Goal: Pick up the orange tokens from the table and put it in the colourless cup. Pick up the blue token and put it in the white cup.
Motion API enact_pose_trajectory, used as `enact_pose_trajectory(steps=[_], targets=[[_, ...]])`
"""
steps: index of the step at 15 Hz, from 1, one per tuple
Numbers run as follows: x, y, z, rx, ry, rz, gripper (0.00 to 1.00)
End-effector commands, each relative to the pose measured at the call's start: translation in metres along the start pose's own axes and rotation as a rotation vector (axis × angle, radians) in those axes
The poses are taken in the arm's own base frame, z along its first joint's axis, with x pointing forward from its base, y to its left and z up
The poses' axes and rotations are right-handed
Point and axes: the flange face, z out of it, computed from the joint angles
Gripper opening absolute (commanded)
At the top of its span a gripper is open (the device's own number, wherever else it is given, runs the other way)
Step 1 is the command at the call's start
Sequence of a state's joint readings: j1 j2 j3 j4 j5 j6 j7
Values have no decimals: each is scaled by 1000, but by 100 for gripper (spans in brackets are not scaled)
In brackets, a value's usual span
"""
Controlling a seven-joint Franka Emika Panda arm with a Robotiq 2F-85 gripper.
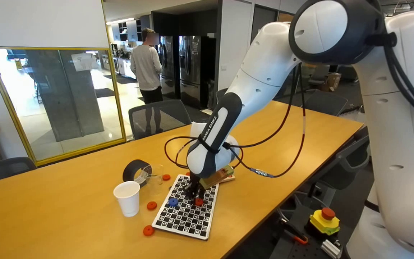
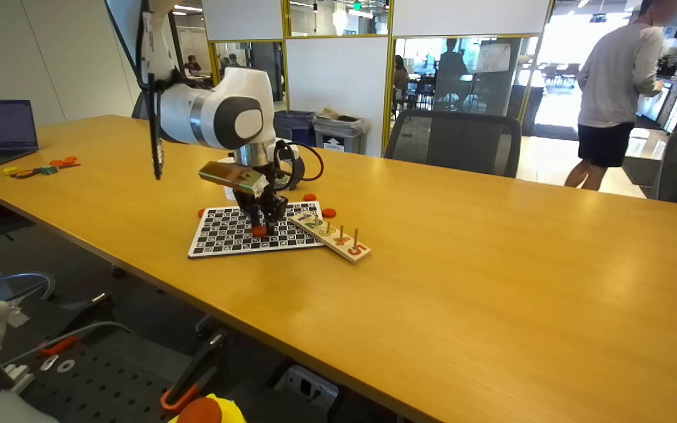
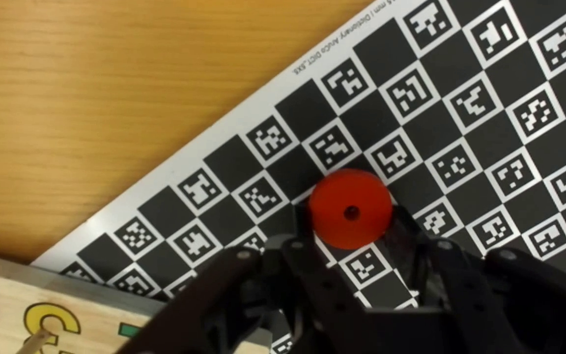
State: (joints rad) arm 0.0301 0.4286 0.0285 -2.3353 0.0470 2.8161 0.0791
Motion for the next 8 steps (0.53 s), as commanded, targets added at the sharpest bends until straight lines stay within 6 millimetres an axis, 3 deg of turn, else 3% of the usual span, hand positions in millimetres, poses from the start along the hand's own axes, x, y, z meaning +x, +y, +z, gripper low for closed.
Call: enact_pose_trajectory(steps=[1, 8], targets=[[14, -3, -28, 0, 38, 0, 18], [69, -19, -110, 12, 164, -93, 18]])
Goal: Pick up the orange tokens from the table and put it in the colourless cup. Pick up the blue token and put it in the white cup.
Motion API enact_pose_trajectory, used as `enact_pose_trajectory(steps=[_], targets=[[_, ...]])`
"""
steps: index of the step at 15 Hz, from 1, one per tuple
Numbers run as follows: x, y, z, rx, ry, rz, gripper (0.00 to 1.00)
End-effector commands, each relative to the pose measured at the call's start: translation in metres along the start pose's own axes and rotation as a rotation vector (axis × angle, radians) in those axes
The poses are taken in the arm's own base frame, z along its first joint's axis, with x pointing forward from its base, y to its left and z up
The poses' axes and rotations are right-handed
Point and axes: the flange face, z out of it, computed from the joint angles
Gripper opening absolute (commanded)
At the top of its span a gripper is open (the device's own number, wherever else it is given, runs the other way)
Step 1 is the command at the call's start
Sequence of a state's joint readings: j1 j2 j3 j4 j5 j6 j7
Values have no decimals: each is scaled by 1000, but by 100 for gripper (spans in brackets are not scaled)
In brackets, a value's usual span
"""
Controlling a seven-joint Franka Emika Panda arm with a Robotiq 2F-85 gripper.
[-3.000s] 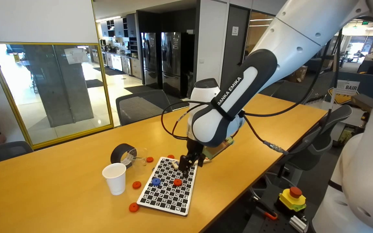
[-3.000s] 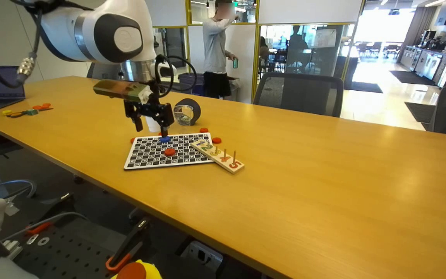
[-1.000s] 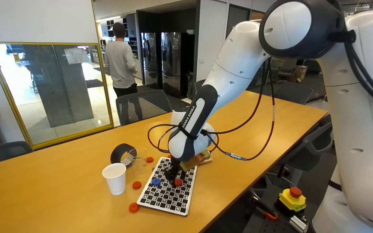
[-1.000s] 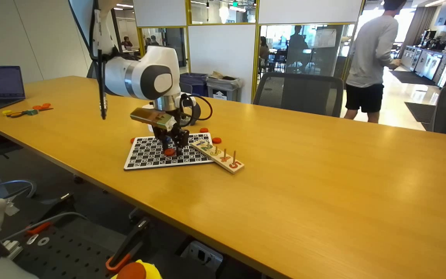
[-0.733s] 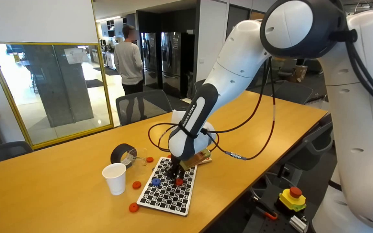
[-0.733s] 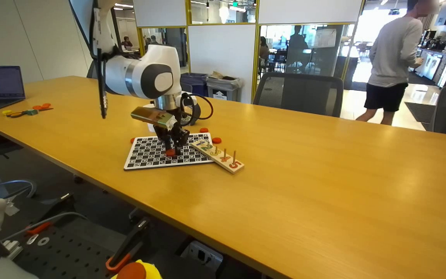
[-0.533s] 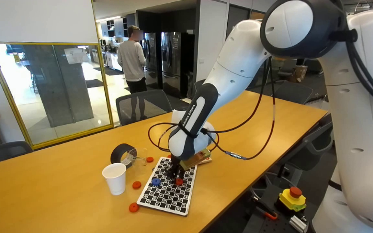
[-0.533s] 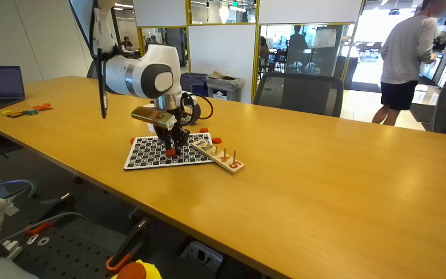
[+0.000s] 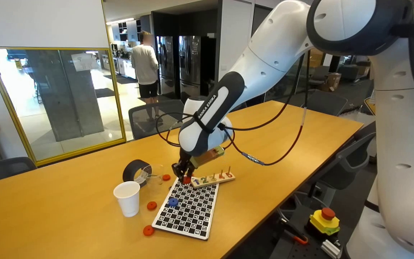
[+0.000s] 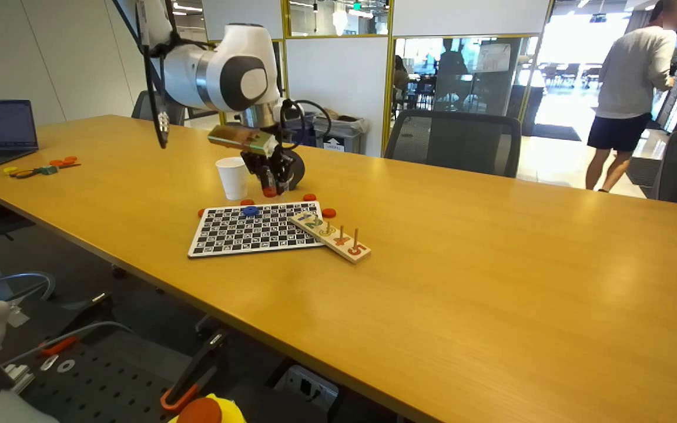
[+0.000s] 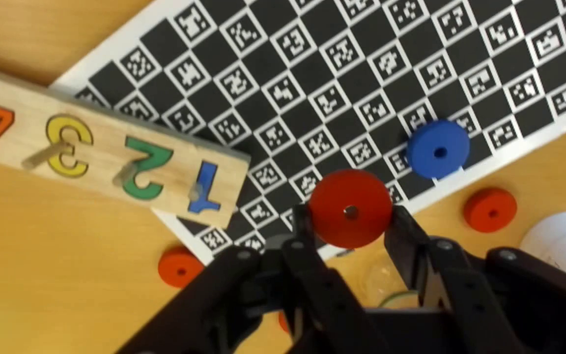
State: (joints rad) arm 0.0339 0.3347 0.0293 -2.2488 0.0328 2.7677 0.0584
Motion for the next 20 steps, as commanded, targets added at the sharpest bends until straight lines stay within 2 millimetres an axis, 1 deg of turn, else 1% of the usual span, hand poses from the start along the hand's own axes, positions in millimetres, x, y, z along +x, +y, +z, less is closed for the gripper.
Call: enact_pose_trajectory(steps=[1, 4, 5, 8, 11, 14, 17, 20], targets=[[37, -11, -41, 12, 41, -63, 18], [68, -23, -51, 20, 55, -119, 18], [75, -27, -54, 23, 58, -138, 18], [96, -34, -54, 41, 62, -193, 18], [111, -45, -41, 64, 44, -252, 18], [122, -53, -23, 77, 19, -290, 18], [133, -53, -10, 70, -14, -302, 17], [141, -51, -3, 78, -32, -309, 18]])
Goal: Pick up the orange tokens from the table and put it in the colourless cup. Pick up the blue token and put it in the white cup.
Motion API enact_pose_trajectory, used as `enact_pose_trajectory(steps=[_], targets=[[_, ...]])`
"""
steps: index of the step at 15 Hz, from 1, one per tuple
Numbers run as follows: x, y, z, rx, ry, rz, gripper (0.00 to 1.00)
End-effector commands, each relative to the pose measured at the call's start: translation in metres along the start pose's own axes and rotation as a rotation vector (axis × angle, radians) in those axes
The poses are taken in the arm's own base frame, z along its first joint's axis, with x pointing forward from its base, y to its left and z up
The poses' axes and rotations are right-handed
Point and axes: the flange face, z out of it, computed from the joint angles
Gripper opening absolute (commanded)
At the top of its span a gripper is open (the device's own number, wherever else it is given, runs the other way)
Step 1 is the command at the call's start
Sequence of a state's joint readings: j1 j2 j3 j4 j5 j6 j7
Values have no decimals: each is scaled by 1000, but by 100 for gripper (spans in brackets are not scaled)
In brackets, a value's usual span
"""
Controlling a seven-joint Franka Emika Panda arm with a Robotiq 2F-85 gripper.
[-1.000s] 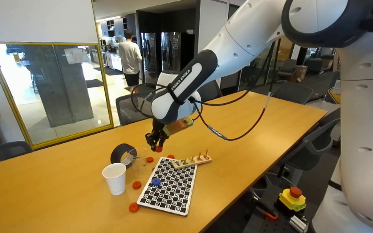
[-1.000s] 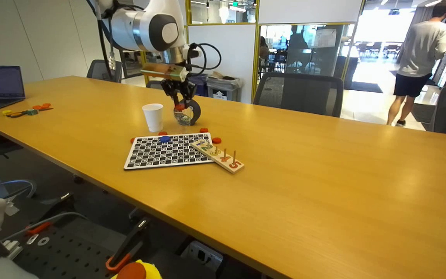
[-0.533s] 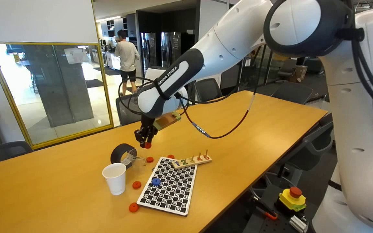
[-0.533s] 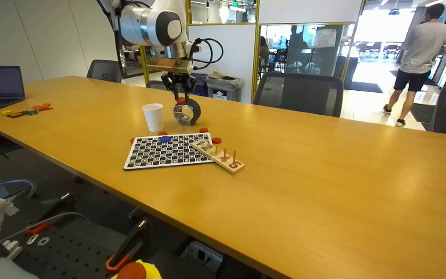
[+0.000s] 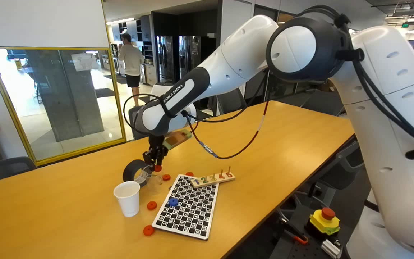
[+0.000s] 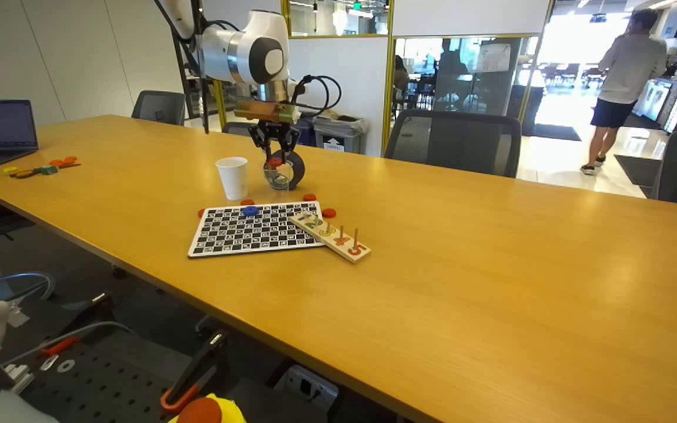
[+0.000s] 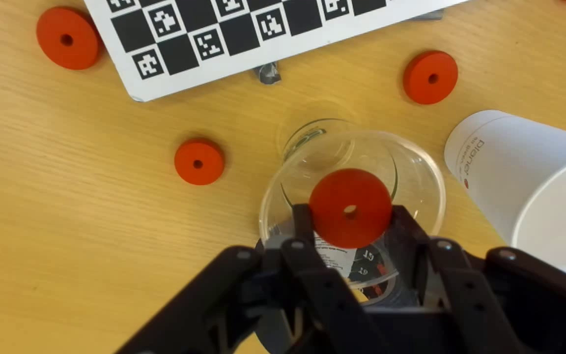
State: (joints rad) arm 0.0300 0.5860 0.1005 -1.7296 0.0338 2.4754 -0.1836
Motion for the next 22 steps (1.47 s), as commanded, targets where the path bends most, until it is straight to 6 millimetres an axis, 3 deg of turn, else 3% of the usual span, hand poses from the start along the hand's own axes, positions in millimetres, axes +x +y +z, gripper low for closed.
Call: enact_pose_trajectory(steps=[1, 2, 4, 7, 10, 14, 18, 22], targets=[[19, 7, 2, 17, -13, -21, 18], [20, 8, 2, 24, -22, -18, 67], [19, 8, 2, 25, -31, -18, 73], [10, 4, -7, 16, -32, -14, 97], [-8, -4, -19, -4, -23, 1, 100], [-53, -14, -25, -6, -51, 40, 100], [-94, -25, -6, 4, -106, 64, 100], [-111, -31, 24, 9, -106, 98, 100]])
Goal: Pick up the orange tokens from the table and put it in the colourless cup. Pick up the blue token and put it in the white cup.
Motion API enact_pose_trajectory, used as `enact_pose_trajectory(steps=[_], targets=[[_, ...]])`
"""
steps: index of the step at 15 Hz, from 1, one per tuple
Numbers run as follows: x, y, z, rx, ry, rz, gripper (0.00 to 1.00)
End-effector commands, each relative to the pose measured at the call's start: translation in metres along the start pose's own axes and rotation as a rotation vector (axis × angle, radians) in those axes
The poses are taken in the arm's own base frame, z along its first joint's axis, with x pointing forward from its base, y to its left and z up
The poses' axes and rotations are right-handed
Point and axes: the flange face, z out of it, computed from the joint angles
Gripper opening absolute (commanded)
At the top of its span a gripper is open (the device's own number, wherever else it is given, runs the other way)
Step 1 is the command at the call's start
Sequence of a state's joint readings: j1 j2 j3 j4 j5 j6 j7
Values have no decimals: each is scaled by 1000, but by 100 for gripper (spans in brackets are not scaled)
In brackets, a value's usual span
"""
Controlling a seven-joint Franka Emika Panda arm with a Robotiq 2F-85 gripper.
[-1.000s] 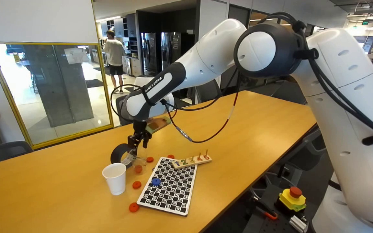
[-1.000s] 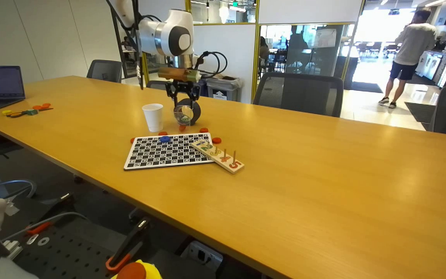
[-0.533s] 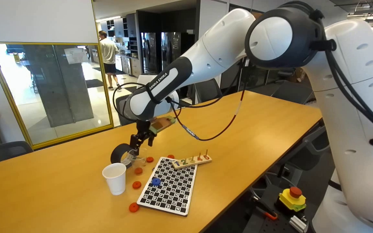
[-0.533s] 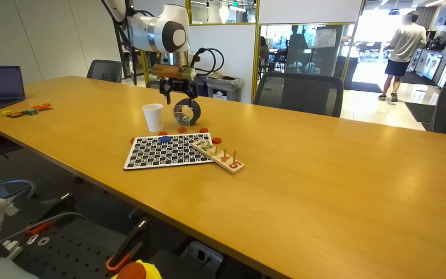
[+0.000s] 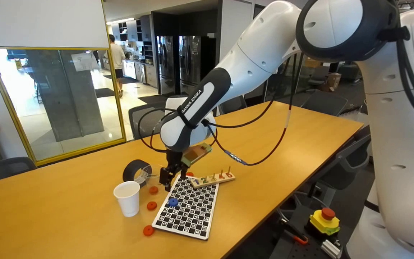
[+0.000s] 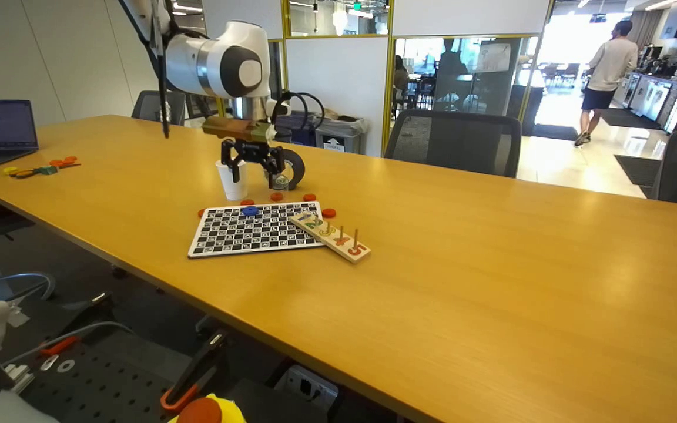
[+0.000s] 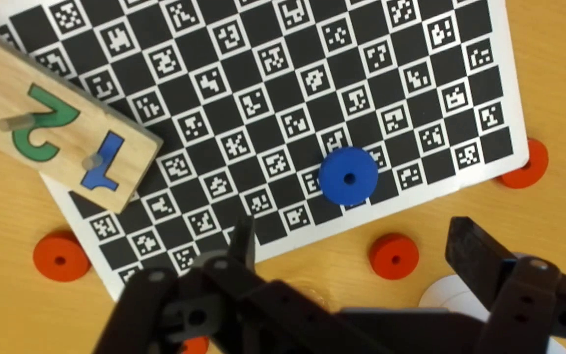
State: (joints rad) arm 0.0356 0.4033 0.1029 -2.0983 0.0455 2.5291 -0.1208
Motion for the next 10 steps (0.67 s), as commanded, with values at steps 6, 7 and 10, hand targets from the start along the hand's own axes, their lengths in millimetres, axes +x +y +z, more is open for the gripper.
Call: enact_pose_trajectory(steps=[6, 7, 10], targets=[[-8, -17, 42, -13, 19, 99, 100], [-7, -20, 46, -9, 15, 102, 100], [-6, -27, 57, -17, 14, 120, 100]])
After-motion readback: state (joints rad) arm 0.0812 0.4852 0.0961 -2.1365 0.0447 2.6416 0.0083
